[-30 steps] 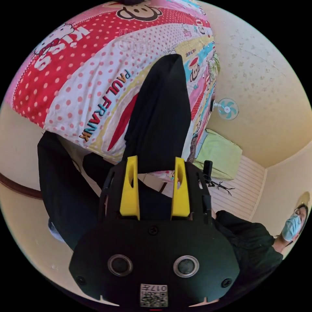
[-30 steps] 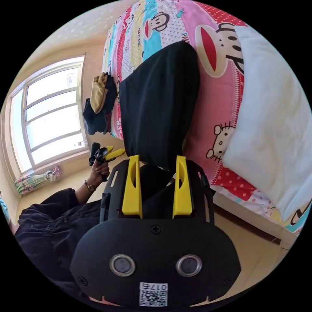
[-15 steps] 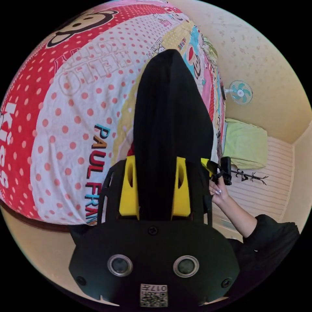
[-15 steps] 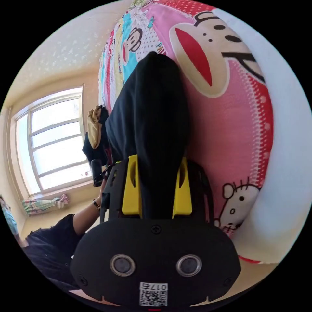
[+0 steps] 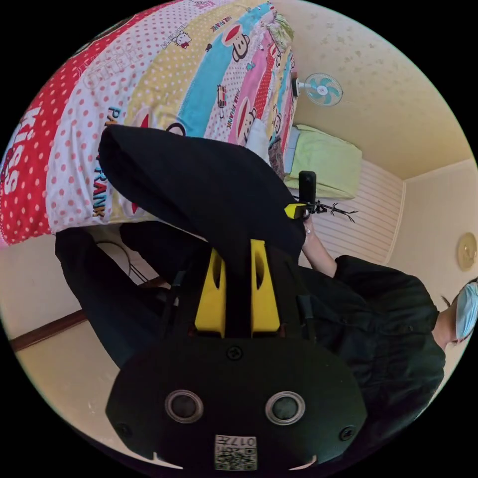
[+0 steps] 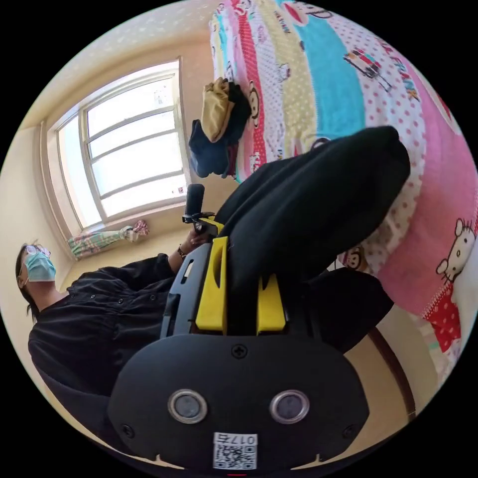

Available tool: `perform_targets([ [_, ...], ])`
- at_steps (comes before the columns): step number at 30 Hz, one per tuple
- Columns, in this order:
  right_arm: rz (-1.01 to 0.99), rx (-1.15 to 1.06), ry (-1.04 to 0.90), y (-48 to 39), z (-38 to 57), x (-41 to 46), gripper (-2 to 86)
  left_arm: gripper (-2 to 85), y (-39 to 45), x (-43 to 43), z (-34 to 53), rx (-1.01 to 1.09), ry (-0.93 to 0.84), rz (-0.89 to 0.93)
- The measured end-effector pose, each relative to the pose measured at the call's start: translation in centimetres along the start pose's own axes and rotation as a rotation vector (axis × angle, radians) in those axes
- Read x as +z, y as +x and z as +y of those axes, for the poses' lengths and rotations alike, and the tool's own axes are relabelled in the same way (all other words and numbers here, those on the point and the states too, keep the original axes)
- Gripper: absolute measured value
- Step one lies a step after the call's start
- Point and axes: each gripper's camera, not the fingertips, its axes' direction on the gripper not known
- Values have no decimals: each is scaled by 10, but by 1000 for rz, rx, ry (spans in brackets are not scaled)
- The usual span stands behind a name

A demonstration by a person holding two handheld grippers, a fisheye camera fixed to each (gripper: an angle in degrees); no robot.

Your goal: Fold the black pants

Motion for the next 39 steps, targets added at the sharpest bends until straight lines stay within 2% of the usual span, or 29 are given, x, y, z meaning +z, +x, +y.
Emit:
perform_targets([
  [4, 48, -165, -22, -69, -54, 18, 69, 77, 23, -68, 36, 19, 194, 50],
  [7, 68, -331, -17, -130, -108, 38, 69, 76, 52, -146, 64, 87, 416, 40],
  [9, 72, -448, -16, -173, -145, 52, 68, 77, 86, -213, 87, 183, 587, 0],
  [15, 38, -816, -58, -324, -254, 118, 70, 78, 171, -360, 167, 410, 957, -157],
  [18, 28, -956, -84, -379, -293, 161, 70, 76, 192, -409, 201, 476, 1089, -231],
  [22, 52, -1034, -90, -411, -354, 198, 74, 75, 192, -451, 200, 473, 1161, -254],
  [26, 122, -965, -92, -387, -417, 202, 79, 75, 164, -470, 144, 401, 1134, -260],
  [28, 272, -865, -74, -340, -461, 202, 83, 77, 133, -466, 102, 321, 1094, -260],
  [30, 432, -775, -65, -287, -495, 208, 91, 79, 74, -444, 29, 133, 988, -307],
  [31, 511, -631, -93, -237, -526, 215, 98, 80, 58, -436, 10, 75, 948, -338],
  [32, 541, -541, -117, -208, -542, 220, 101, 79, 22, -416, -29, -63, 830, -430],
  [33, 602, -297, -152, -143, -571, 233, 126, 77, -14, -395, -56, -177, 735, -502],
  [34, 657, -64, -191, -79, -588, 248, 147, 76, -26, -388, -60, -174, 749, -498],
  [35, 631, 2, -177, -56, -589, 252, 155, 74, -42, -380, -60, -138, 792, -435],
  [37, 535, 14, -43, -39, -583, 236, 171, 71, -49, -378, -57, -101, 840, -355],
  [39, 572, -42, -87, -56, -590, 236, 173, 71, -42, -378, -55, -102, 865, -397],
])
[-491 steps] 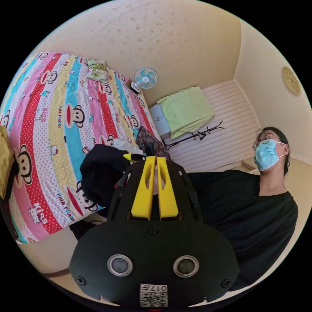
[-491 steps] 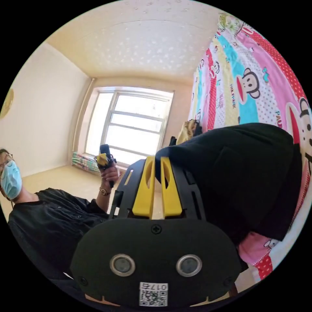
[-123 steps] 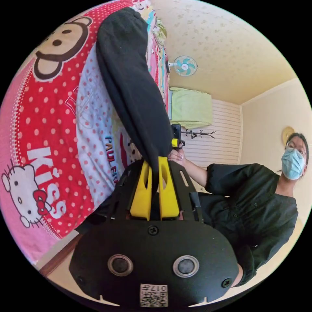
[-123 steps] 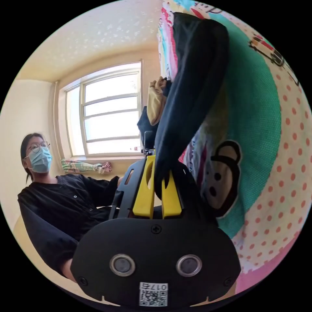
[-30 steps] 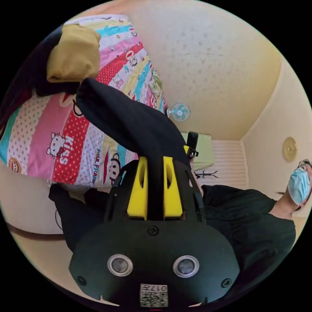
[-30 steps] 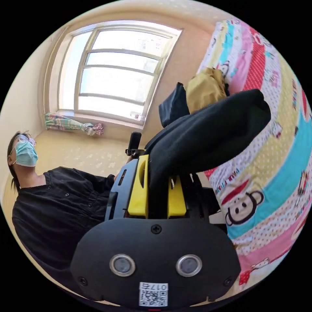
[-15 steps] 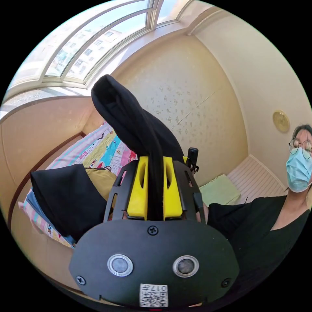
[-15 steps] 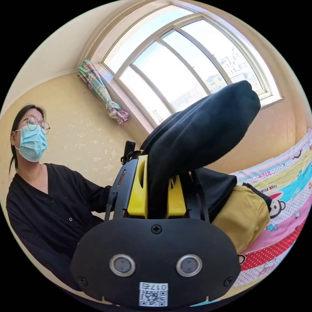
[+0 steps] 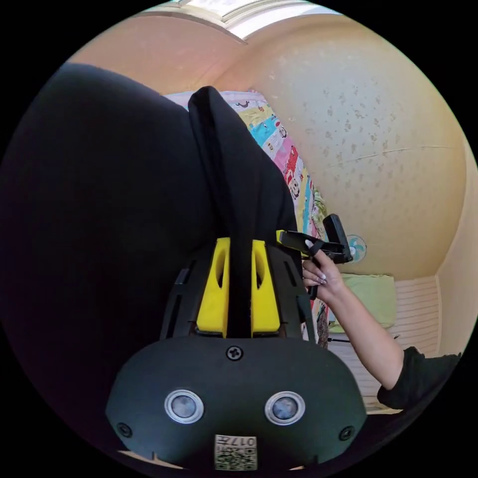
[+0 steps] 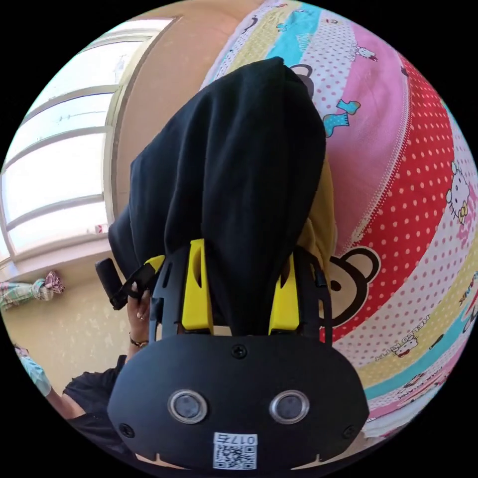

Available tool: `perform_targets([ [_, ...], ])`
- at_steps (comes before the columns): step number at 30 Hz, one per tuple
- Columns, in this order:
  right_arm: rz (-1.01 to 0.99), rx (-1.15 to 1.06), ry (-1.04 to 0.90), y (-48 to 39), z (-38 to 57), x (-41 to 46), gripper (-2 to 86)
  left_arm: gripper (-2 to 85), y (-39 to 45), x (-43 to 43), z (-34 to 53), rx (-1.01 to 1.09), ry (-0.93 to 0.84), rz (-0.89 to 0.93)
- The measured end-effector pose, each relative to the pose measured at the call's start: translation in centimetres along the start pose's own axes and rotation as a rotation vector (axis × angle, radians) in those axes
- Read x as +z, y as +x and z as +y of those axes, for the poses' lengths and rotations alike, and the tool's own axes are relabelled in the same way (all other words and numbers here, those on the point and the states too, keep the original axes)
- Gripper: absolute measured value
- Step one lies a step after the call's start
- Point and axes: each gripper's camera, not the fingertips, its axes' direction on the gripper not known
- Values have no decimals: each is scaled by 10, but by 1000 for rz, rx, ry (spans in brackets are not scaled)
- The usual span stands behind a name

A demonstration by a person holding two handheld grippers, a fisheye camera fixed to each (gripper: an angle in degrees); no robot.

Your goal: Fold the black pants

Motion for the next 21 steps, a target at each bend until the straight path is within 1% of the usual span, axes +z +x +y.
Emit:
perform_targets([
  [2, 40, -44, -42, -16, -7, -9, 174, 72, 2, -2, -4, 3, 2, -24],
  [5, 83, -70, -66, -34, -10, -28, 179, 76, -2, -7, -14, -38, -12, 30],
  [8, 130, -66, -79, -35, 8, -49, 182, 79, -14, -24, -1, -111, 46, 97],
  [9, 110, -54, -74, -28, 24, -59, 180, 85, -20, -31, 10, -129, 67, 103],
  [11, 6, 2, -93, -7, 54, -69, 167, 82, -30, -38, 32, -119, 65, 128],
  [13, -167, 96, -227, 34, 107, -63, 114, 50, -44, -45, 58, -124, 14, 104],
  [14, -204, 119, -273, 45, 123, -59, 96, 35, -56, -50, 79, -176, -13, 42],
  [15, -246, 152, -371, 65, 158, -49, 65, 31, -71, -53, 105, -259, -50, -42],
  [16, -241, 187, -471, 86, 197, -37, 40, 23, -79, -53, 120, -301, -77, -81],
  [17, -218, 219, -525, 98, 218, -30, 34, 5, -96, -48, 150, -380, -157, -140],
  [18, -153, 279, -660, 123, 264, -13, 24, -1, -115, -38, 185, -464, -284, -177],
  [19, -65, 325, -846, 146, 320, 7, 18, -4, -125, -31, 205, -512, -369, -192],
  [20, -12, 340, -948, 157, 350, 16, 15, -6, -140, -19, 251, -625, -574, -239],
  [21, 109, 358, -1160, 176, 414, 29, 12, -8, -146, -14, 298, -725, -785, -351],
])
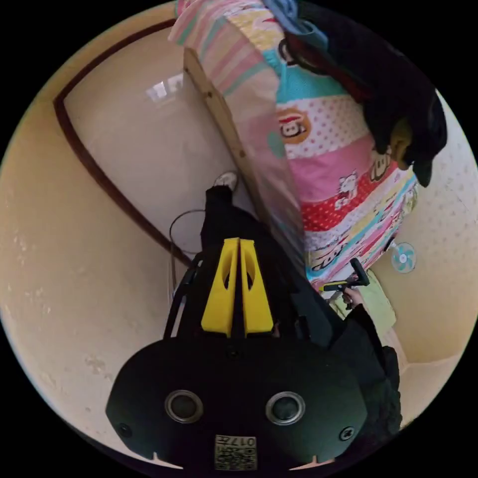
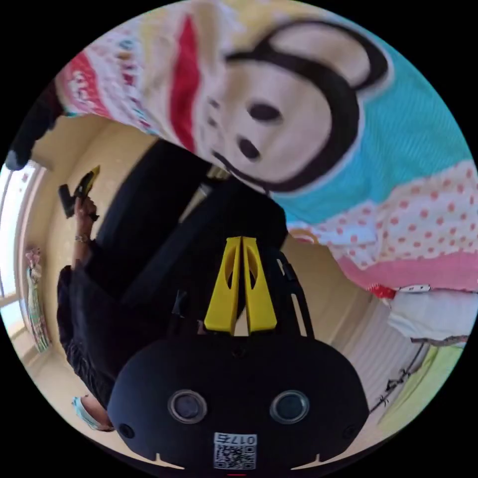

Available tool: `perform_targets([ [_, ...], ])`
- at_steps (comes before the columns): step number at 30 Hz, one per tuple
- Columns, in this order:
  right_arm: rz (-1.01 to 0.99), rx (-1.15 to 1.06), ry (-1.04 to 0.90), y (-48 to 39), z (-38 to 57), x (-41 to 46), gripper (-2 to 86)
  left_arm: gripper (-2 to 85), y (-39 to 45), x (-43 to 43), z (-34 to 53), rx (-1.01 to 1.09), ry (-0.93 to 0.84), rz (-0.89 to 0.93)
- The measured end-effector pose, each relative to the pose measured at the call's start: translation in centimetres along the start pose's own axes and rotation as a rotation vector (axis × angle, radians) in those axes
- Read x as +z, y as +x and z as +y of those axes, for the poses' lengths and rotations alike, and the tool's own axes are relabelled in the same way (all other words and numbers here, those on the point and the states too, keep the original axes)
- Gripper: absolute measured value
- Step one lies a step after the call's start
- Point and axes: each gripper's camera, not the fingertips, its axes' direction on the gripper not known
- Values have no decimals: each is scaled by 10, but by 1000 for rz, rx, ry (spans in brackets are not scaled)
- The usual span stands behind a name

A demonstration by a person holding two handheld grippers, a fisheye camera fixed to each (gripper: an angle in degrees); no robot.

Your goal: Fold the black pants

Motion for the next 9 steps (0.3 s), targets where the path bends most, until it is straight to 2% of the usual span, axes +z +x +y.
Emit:
perform_targets([
  [1, 141, 63, -177, 26, 14, 61, 10, -8, -8, 13, 11, -42, -55, -90],
  [3, 317, 126, -363, 63, 44, 140, 8, -9, -14, 43, 55, -88, -90, -401],
  [4, 353, 146, -404, 82, 64, 180, 7, -9, -10, 49, 63, -69, -86, -424],
  [6, 292, 185, -344, 106, 93, 222, 6, -7, 14, 72, 79, 44, -90, -414],
  [9, 30, 264, -83, 140, 143, 265, 5, -6, 58, 81, 69, 86, -103, -494],
])
